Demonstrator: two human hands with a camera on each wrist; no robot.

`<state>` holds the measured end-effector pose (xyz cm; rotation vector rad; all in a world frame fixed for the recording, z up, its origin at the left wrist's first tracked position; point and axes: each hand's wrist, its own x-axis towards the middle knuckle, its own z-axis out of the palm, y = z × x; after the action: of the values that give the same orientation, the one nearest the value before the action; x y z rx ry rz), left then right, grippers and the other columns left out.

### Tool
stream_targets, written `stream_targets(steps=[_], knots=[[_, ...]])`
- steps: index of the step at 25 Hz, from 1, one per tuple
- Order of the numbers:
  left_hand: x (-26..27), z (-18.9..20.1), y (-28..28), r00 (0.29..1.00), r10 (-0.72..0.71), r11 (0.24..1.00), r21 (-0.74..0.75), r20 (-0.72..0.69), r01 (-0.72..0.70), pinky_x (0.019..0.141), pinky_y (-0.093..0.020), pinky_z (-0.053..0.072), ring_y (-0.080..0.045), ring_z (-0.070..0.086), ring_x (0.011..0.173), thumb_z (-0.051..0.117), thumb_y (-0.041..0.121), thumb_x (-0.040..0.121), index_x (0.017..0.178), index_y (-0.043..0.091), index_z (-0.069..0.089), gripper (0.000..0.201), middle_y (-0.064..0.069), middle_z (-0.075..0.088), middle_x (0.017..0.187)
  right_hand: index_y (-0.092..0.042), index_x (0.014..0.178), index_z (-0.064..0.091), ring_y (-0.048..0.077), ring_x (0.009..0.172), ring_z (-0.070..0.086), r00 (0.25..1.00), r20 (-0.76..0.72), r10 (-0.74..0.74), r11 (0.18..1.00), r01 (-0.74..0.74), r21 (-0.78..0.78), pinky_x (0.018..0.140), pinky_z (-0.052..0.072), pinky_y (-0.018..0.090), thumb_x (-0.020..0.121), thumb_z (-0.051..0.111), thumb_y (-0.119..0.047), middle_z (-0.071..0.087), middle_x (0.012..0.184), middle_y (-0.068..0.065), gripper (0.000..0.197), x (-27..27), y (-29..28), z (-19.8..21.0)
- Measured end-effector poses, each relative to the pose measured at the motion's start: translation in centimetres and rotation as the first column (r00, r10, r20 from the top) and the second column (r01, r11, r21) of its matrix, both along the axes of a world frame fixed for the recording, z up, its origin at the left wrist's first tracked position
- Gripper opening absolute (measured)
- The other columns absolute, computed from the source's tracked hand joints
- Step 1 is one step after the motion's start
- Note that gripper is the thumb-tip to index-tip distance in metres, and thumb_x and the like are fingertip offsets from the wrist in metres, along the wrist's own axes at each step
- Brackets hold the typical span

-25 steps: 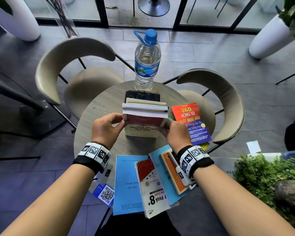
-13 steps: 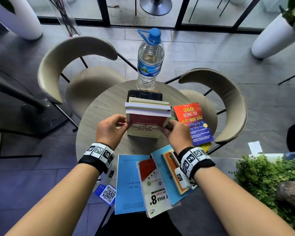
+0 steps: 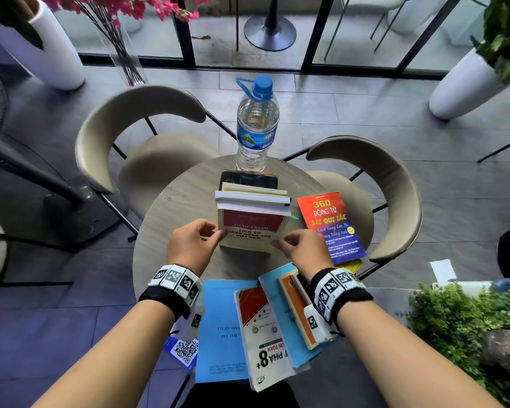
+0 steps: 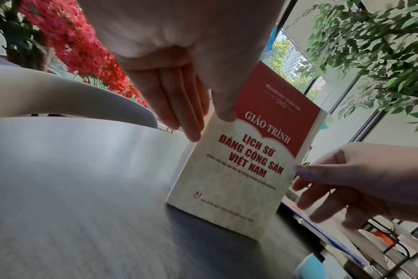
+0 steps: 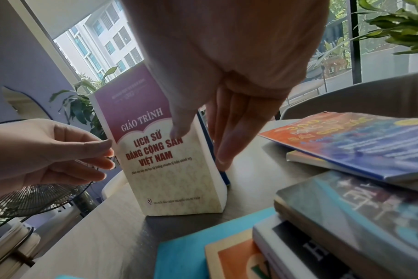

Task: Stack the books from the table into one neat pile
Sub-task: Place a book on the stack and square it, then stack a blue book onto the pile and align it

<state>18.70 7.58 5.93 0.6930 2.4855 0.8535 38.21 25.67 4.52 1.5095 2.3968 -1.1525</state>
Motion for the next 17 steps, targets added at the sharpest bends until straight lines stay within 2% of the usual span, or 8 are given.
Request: stream_targets(steps=[2,3,5,7,9,11,14,17], knots=[[0.5,1.0,-0.2,1.000,-0.021,1.000,-0.016,0.014,0.021,0.074,-0.025,0.058,-0.001,0.068,0.075,0.079,0.051,0.080,0.097,0.024,0.074,0.032,0.014,0.072,0.085,-0.015,0.071,0.074,0.019,0.060,0.072,0.991,0.083,0.103,0.992,-0.097,-0.076,0.064,0.062,0.043,0.082,0.075,-0.057,0.073,0.064,0.002,0.043,0.4,0.1,1.2],[0.7,1.1,-0.4,0.998,-0.037,0.999,-0.014,0.043,0.037,0.075,-0.025,0.059,0.001,0.068,0.077,0.079,0.053,0.079,0.098,0.025,0.074,0.034,0.015,0.073,0.087,-0.014,0.069,0.073,0.019,0.057,0.072,0.977,0.123,0.171,0.981,-0.158,-0.108,0.062,0.062,0.041,0.083,0.074,-0.056,0.073,0.063,0.002,0.044,0.5,-0.1,1.6],[1.4,1.7,-0.6,0.989,-0.095,0.995,0.012,0.111,0.094,0.082,-0.027,0.061,0.002,0.069,0.083,0.082,0.053,0.076,0.103,0.025,0.075,0.040,0.015,0.074,0.093,-0.015,0.068,0.070,0.018,0.059,0.072,0.934,0.166,0.318,0.944,-0.295,-0.145,0.055,0.059,0.033,0.083,0.072,-0.055,0.073,0.065,0.001,0.044,0.8,-0.4,3.1],[2.2,2.3,-1.1,0.979,-0.155,0.988,0.019,0.135,0.154,0.089,-0.029,0.060,-0.001,0.070,0.092,0.085,0.052,0.073,0.110,0.024,0.074,0.047,0.012,0.075,0.101,-0.021,0.061,0.063,0.019,0.061,0.071,0.883,0.168,0.439,0.894,-0.410,-0.180,0.048,0.050,0.025,0.085,0.071,-0.054,0.070,0.066,-0.002,0.042,0.9,-0.8,4.7],[3.2,3.1,-1.8,0.973,-0.175,0.984,0.002,0.153,0.177,0.092,-0.031,0.059,-0.007,0.070,0.099,0.087,0.048,0.072,0.115,0.022,0.072,0.052,0.009,0.075,0.107,-0.022,0.058,0.058,0.021,0.065,0.072,0.833,0.181,0.523,0.849,-0.491,-0.193,0.053,0.052,0.025,0.086,0.070,-0.053,0.070,0.068,-0.001,0.044,1.1,-1.4,6.1],[4.2,3.5,-2.7,0.970,-0.173,0.984,-0.001,0.170,0.176,0.093,-0.032,0.058,-0.012,0.070,0.102,0.088,0.042,0.073,0.117,0.022,0.072,0.051,0.005,0.074,0.111,-0.018,0.066,0.066,0.022,0.068,0.074,0.810,0.170,0.561,0.824,-0.528,-0.206,0.060,0.056,0.029,0.087,0.071,-0.052,0.074,0.073,0.004,0.040,1.1,-2.0,6.5],[5.9,3.6,-4.6,0.973,-0.135,0.989,-0.035,0.188,0.144,0.096,-0.033,0.056,-0.014,0.067,0.108,0.088,0.038,0.075,0.122,0.023,0.068,0.053,0.003,0.072,0.117,-0.013,0.088,0.076,0.021,0.069,0.075,0.828,0.082,0.555,0.815,-0.522,-0.251,0.057,0.060,0.031,0.086,0.073,-0.049,0.078,0.083,0.008,0.036,1.2,-3.4,5.8],[7.5,2.2,-7.2,0.974,-0.063,0.992,-0.094,0.217,0.085,0.099,-0.032,0.053,-0.016,0.065,0.114,0.087,0.036,0.076,0.129,0.020,0.063,0.060,0.000,0.069,0.126,-0.016,0.097,0.078,0.015,0.077,0.072,0.819,0.058,0.571,0.811,-0.552,-0.196,0.065,0.057,0.027,0.085,0.073,-0.047,0.078,0.091,0.000,0.034,1.5,-5.0,4.9]])
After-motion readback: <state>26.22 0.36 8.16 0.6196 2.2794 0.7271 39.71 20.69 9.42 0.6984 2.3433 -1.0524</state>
